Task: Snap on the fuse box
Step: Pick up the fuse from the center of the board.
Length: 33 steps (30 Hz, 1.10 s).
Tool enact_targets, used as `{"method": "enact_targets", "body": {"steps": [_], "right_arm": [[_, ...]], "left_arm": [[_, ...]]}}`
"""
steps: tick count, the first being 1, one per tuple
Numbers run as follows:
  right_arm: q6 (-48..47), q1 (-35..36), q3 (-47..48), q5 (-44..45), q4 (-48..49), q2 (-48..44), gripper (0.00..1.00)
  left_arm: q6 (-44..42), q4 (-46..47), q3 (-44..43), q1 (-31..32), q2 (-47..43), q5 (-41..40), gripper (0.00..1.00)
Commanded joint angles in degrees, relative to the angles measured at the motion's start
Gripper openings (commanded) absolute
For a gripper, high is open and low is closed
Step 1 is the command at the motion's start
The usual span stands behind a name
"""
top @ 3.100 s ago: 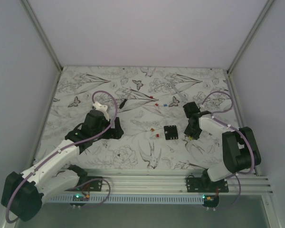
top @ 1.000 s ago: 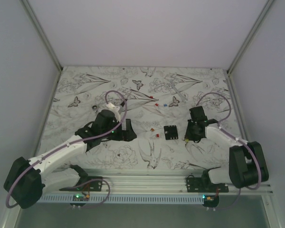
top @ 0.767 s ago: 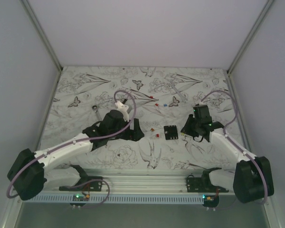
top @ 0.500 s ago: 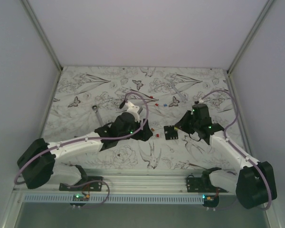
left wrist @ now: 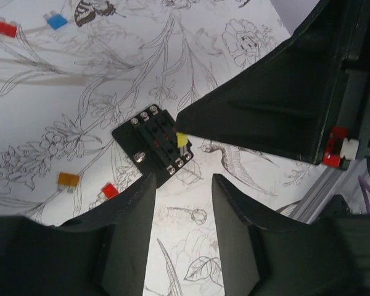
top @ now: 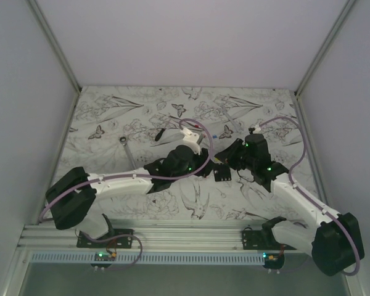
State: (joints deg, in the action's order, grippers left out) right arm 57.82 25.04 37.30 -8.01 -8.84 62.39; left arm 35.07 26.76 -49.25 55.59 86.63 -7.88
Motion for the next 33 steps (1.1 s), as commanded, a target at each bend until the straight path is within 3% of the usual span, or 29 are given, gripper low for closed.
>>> {"method": "enact_targets", "body": {"steps": [1,14,20,25,33], "right_arm": [[2.8,1.3,0.6,-0.4,2.9,-0.8,0.25],[3.4,2.0,0.4,-1.8,3.5,-0.9,0.25],[3.6,2.2,-0.3,-1.9,4.4,-0.9,0.25],[3.1,2.2,-1.3,-2.2,5.8,-1.1,0.26],[-7.3,2.1,1.3,-2.5,5.4,-3.7,0.45]], "left_arm": [[-0.5,3.8,-2.0,0.5,2.5,-2.7,0.42],[-0.6,5.2,-3.7,0.5,5.5,-2.4,0.17],[-0.5,5.2,-4.1,0.4,6.0,-1.7,0.0],[-1.1,5.2,-3.3,0.0,5.5,-0.5,0.0],[-5.5,5.1,-0.4,-4.0,3.2,9.4,0.0]]}}
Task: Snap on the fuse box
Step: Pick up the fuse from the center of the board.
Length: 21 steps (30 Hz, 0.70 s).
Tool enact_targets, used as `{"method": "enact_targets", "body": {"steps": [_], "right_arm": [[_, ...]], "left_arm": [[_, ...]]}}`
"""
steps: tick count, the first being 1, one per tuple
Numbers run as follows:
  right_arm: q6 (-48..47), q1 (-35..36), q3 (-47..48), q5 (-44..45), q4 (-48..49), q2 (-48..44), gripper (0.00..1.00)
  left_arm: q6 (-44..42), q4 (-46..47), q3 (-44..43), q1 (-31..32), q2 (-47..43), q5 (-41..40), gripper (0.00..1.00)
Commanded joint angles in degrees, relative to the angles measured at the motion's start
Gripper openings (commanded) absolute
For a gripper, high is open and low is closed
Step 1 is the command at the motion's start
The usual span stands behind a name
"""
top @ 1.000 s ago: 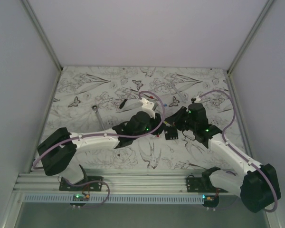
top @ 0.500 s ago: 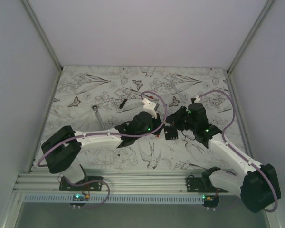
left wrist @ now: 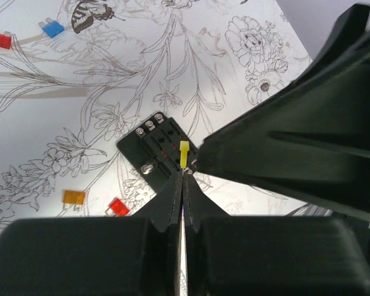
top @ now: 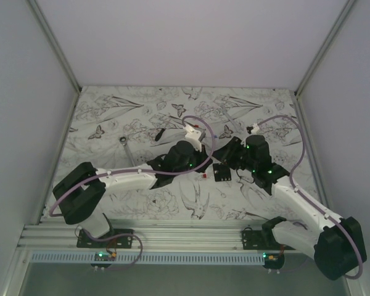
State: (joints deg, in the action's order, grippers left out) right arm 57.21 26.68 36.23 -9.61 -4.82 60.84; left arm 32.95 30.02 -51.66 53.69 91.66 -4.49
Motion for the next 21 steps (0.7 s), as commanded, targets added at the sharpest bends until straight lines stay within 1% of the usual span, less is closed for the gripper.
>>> {"method": "enact_targets", "body": {"steps": [1,3,5,6,8,13,16,19,21], "right_arm": [[-8.2,0.3,3.0,-1.1,0.8,-2.5,0.49],[-12.1,-0.1,3.8,-1.8,0.0,-3.0,0.57],[-18.2,-1.0,4.5,-4.9,0.0,-3.4,0.61],[-21.7,-1.5,4.6,-7.0,0.2,-3.6,0.62],[-31.8,-2.5,5.0,-12.8,0.3,-4.2,0.62],[-46.1,-2.9,5.3,-24.3,0.4,-7.3,0.6],[-49.6,-2.9,5.4,-28.4,0.8,-8.7,0.58],[-50.1,-2.9,5.4,-37.7,3.5,-8.3,0.54],[-50.8,-2.9,5.6,-40.2,3.4,-8.1,0.52]], "left_arm": [[-4.3,1.9,2.5,-2.6,-2.6,7.4,0.0],[-5.5,1.9,3.7,-3.7,-3.7,9.3,0.0],[-6.8,1.8,4.6,-5.0,-4.9,12.2,0.0],[-7.6,1.8,5.2,-5.6,-5.8,13.7,0.0],[-9.6,1.7,6.3,-7.1,-7.6,18.2,0.0],[-13.6,0.8,8.3,-10.8,-13.1,30.8,0.0],[-15.8,-1.5,8.1,-11.7,-15.8,37.3,0.0],[-17.3,-4.2,7.2,-11.8,-17.5,42.2,0.0],[-17.9,-5.2,6.8,-11.8,-18.2,44.7,0.0]]}}
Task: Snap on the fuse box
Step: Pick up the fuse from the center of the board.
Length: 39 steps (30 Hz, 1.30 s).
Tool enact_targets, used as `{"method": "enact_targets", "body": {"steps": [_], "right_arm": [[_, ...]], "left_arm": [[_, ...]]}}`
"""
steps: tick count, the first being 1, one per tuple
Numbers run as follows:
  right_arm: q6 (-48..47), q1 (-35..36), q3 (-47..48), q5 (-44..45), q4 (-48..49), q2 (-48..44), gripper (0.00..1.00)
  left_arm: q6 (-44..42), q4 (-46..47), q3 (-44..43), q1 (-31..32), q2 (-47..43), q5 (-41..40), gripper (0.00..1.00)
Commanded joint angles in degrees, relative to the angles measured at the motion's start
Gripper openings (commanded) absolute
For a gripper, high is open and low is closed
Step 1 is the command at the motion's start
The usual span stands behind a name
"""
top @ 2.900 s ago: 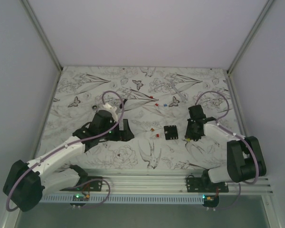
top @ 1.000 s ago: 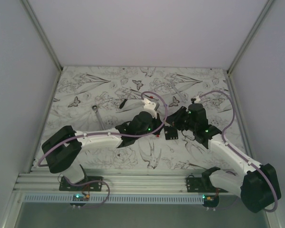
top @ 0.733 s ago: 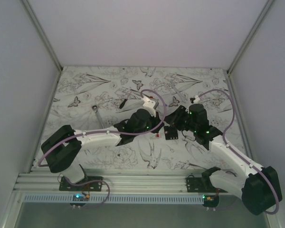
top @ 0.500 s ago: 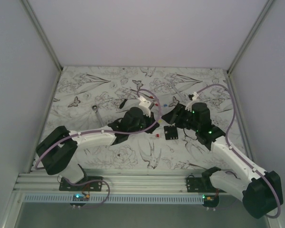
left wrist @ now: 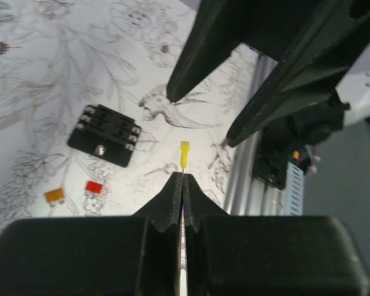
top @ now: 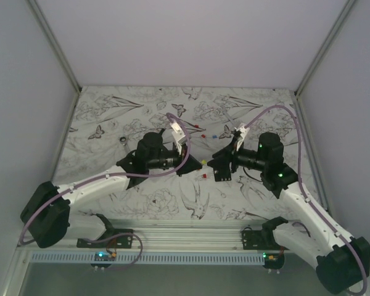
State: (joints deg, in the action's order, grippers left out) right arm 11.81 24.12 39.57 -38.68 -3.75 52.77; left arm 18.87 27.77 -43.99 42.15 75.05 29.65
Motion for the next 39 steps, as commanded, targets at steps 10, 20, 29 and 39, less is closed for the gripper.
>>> {"method": "enact_targets", "body": {"steps": [10,20,29,39], "right_arm": [[-6.5,-0.2,2.4,-16.8,2.2,0.1,0.47],[-6.6,0.8,3.0,-18.8,2.0,1.3,0.4],[-7.0,0.8,3.0,-20.5,2.2,1.0,0.23],[-7.2,0.8,3.0,-15.7,-0.3,1.0,0.0]], "left_arm": [[-3.8,-4.0,-1.5,-0.2,-5.1,13.6,0.0],[-4.2,-4.2,-3.1,1.3,-3.7,14.2,0.0],[-4.4,-4.3,-4.1,1.5,-2.8,14.9,0.0],[-4.6,-5.5,-3.0,1.1,-2.8,9.8,0.09]]}}
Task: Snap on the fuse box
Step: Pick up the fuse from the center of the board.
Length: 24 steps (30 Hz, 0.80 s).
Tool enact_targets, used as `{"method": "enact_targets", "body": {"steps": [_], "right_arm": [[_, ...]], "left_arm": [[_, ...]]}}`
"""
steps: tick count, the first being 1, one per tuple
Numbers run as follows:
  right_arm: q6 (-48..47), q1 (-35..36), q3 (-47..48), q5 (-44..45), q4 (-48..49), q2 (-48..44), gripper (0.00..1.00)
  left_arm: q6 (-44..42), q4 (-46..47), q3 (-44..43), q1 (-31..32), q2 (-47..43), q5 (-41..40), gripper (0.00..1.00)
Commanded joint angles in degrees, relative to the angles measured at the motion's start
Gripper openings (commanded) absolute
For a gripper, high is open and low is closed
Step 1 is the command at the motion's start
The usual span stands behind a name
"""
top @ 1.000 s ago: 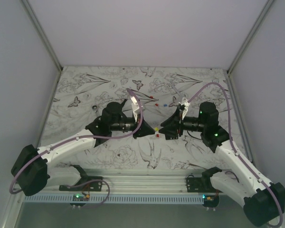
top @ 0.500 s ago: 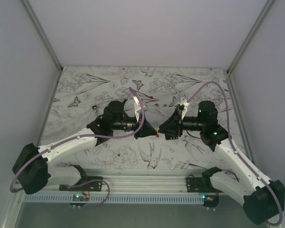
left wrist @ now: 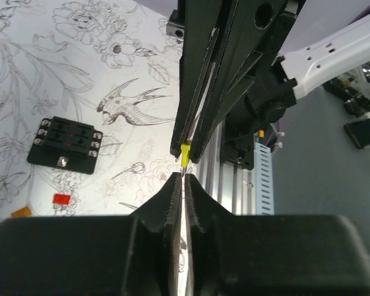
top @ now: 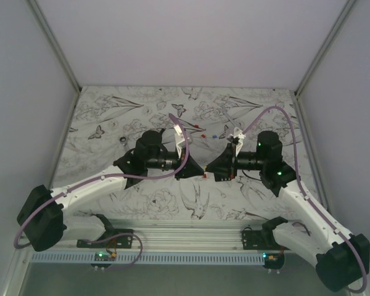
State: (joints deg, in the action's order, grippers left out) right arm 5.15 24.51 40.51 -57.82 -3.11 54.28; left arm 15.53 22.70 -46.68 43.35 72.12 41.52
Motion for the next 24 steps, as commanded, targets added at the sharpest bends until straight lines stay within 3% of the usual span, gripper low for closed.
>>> {"method": "enact_targets", "body": {"steps": [1,4,7,10,13,24], "right_arm": [[-0.4,0.5,2.1,5.3,-1.7,-0.7,0.0],[0.6,1.3,2.8,15.7,-5.6,-0.5,0.0],[2.8,2.5,3.3,27.7,-9.5,-0.3,0.0],[5.6,3.1,3.4,39.8,-13.1,0.0,0.0],[8.4,3.3,3.2,50.0,-16.1,1.1,0.0],[13.6,6.8,5.0,73.0,-20.7,11.7,0.0]], "left_arm": [[-1.1,-0.8,0.2,-0.4,0.0,-3.6,0.13],[0.0,-2.8,2.1,-1.7,-1.4,-9.9,0.32],[0.9,-5.7,4.3,-2.5,-3.5,-18.5,0.43],[1.8,-9.5,6.0,-3.1,-5.7,-27.2,0.48],[3.7,-13.3,7.8,-4.5,-7.1,-34.6,0.6],[7.9,-21.5,10.3,-7.7,-9.7,-44.1,0.9]]}}
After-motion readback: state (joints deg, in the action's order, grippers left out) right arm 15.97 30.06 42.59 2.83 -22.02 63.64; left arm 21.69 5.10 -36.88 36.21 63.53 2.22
